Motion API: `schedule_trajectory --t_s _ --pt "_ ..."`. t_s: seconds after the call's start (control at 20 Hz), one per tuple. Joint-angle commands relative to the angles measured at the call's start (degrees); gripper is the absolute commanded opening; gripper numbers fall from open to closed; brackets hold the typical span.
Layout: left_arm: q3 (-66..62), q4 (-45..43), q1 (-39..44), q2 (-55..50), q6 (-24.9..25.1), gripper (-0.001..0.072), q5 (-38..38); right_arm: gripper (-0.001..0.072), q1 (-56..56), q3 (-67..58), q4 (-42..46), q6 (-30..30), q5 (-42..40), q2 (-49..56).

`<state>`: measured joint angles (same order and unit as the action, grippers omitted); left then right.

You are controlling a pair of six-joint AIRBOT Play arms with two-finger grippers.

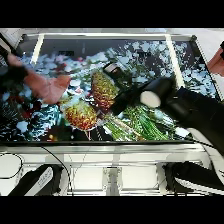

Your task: Fold the clothes and pants, and hang the long-sleeved shirts on hangers.

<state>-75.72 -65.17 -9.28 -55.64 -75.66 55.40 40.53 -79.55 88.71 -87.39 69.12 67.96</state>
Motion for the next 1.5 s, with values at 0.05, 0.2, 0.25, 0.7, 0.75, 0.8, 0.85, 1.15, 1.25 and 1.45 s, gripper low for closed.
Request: schedule_trajectory --t_s 0.05,0.2,0.25,0.7,0.75,0.8,0.85,1.15,1.25,1.45 --pt "-17.0 2.9 18.3 -2.4 -5.0 0.0028 8.4 0.0014 -8.7 2.2 0.7 1.5 5.7 -7.7" --pt "-18.9 4.5 26.8 -7.0 -8.1 0.0029 10.5 0.0015 -12.3 4.6 0.7 1.5 9.3 -12.8" --pt "-18.9 6.3 29.2 -8.6 -8.0 0.0029 10.9 0.0014 -12.9 5.1 0.7 1.5 10.3 -14.1" --pt "-19.1 14.4 31.7 -15.8 0.2 0.0029 37.3 0.0015 -13.2 6.0 2.6 2.2 11.8 -19.8" --pt "-19.2 12.3 31.0 -16.2 0.3 0.0028 42.8 0.0015 -13.2 6.0 2.5 2.2 11.3 -19.6" --pt "-19.2 10.3 30.9 -16.6 0.6 0.0028 48.7 0.0016 -13.2 6.0 2.0 2.2 10.6 -19.6" --pt "-19.0 9.0 31.0 -16.7 1.2 0.0028 50.6 0.0064 -13.2 6.0 1.3 2.4 9.6 -19.6" --pt "-24.1 -10.9 37.0 -18.9 12.7 0.0027 50.5 0.0483 -13.1 8.2 -11.3 27.8 5.0 -18.8" --pt "-27.7 -25.3 38.6 -21.2 18.1 0.0027 46.6 0.0483 -13.1 11.1 -11.6 29.4 1.6 -17.0" --pt "-35.0 -40.2 40.8 -25.8 27.3 0.0026 25.3 0.0483 -13.1 16.6 -12.3 34.6 -5.2 -9.9"
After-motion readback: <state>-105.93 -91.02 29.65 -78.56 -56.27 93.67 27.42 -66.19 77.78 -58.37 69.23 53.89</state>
